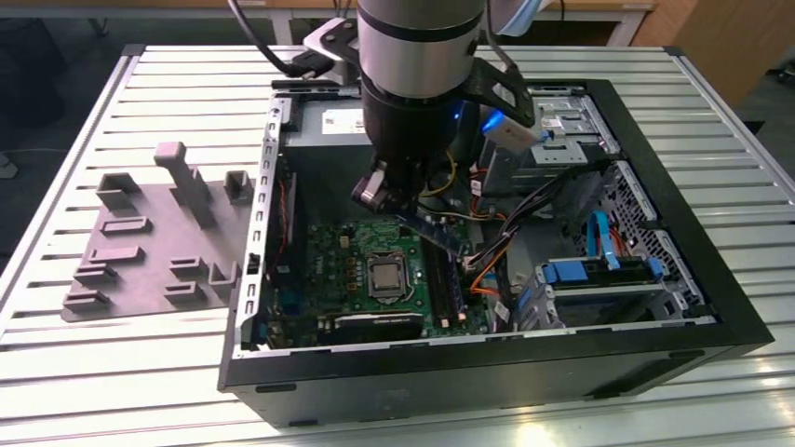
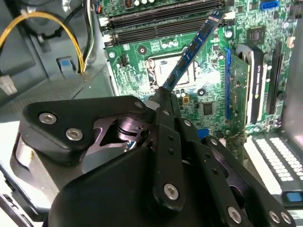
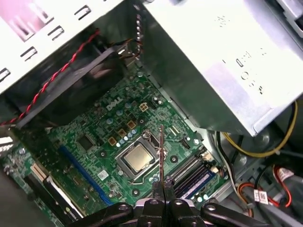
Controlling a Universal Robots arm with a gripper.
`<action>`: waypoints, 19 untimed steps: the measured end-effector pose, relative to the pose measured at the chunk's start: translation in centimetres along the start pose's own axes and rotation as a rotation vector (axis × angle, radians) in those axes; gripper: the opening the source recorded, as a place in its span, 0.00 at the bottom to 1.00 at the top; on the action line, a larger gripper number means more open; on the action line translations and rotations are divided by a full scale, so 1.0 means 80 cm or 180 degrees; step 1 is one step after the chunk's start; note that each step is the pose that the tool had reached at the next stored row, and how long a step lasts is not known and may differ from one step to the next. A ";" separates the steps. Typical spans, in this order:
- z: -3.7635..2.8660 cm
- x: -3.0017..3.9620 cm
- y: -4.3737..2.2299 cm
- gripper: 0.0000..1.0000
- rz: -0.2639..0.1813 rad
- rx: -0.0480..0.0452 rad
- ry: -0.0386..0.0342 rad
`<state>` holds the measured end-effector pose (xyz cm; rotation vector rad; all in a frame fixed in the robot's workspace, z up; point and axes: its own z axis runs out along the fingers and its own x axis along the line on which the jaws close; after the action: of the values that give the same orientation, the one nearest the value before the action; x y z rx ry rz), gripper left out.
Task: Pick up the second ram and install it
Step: 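Insert the second ram into the second slot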
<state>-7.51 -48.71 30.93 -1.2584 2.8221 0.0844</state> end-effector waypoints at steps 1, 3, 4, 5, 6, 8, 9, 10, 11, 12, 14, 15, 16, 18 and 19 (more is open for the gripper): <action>0.0001 0.0000 0.0000 0.11 0.0044 0.0003 -0.0001; 0.0001 0.0000 0.0000 0.11 0.0138 0.0009 -0.0004; 0.0002 0.0000 0.0000 0.11 0.0183 0.0012 -0.0006; 0.0002 0.0000 0.0000 0.11 0.0228 0.0015 -0.0007; 0.0003 0.0000 0.0000 0.11 0.0274 0.0019 -0.0008; 0.0004 0.0000 0.0000 0.11 0.0365 0.0025 -0.0011; 0.0004 0.0000 0.0000 0.11 0.0411 0.0028 -0.0012; 0.0005 0.0000 0.0000 0.11 0.0459 0.0031 -0.0013; 0.0006 0.0001 0.0000 0.11 0.0505 0.0035 -0.0015; 0.0006 0.0000 0.0000 0.11 0.0552 0.0038 -0.0016; 0.0007 0.0000 0.0000 0.11 0.0643 0.0044 -0.0019; 0.0008 0.0000 0.0000 0.11 0.0688 0.0047 -0.0020; 0.0009 0.0001 0.0000 0.11 0.0733 0.0050 -0.0022; 0.0010 0.0001 0.0000 0.11 0.0824 0.0056 -0.0024; 0.0010 0.0001 0.0000 0.11 0.0868 0.0059 -0.0025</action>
<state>-7.51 -48.71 30.85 -0.8599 2.9609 0.0729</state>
